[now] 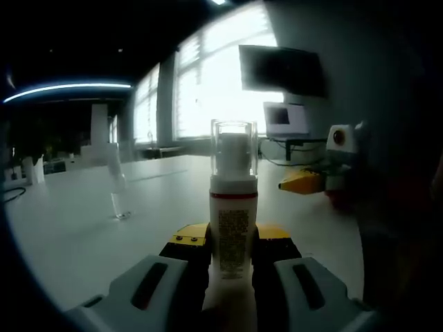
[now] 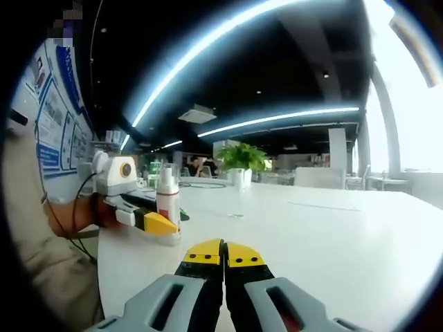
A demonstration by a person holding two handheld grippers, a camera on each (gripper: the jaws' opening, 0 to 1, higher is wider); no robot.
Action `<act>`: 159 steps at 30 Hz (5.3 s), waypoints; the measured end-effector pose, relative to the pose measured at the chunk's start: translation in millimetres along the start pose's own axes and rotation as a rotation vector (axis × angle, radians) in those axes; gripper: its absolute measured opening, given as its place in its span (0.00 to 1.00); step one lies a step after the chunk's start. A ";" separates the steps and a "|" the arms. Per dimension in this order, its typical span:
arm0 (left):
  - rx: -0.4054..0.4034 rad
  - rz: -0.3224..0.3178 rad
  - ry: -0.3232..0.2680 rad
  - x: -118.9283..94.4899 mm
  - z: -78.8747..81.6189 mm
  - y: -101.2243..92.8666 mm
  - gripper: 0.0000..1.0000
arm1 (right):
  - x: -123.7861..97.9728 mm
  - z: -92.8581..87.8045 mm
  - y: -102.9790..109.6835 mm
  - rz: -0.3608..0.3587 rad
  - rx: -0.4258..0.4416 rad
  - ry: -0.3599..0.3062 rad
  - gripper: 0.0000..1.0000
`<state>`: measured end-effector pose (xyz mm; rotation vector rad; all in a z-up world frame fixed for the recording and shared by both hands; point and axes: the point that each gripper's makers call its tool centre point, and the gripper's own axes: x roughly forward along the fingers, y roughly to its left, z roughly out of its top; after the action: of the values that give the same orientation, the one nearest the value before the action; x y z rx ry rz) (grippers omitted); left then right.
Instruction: Clamp pump bottle remove cover press pump head put on cover
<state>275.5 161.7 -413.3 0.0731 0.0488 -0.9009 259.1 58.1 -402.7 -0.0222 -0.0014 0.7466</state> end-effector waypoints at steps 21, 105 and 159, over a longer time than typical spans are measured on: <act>0.006 0.040 -0.022 16.4 23.9 19.6 0.14 | 0.9 -2.8 0.5 -0.009 -0.011 0.005 0.00; -0.052 0.223 0.040 176.3 3.8 98.3 0.14 | 0.5 -2.8 -4.2 -0.001 0.039 -0.002 0.00; -0.079 0.233 0.034 179.2 1.0 107.3 0.24 | 1.3 -3.2 0.6 -0.006 0.007 0.001 0.00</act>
<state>470.7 88.0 -420.7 0.0200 0.1054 -0.6641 259.6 59.3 -405.9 -0.0157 0.0021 0.7409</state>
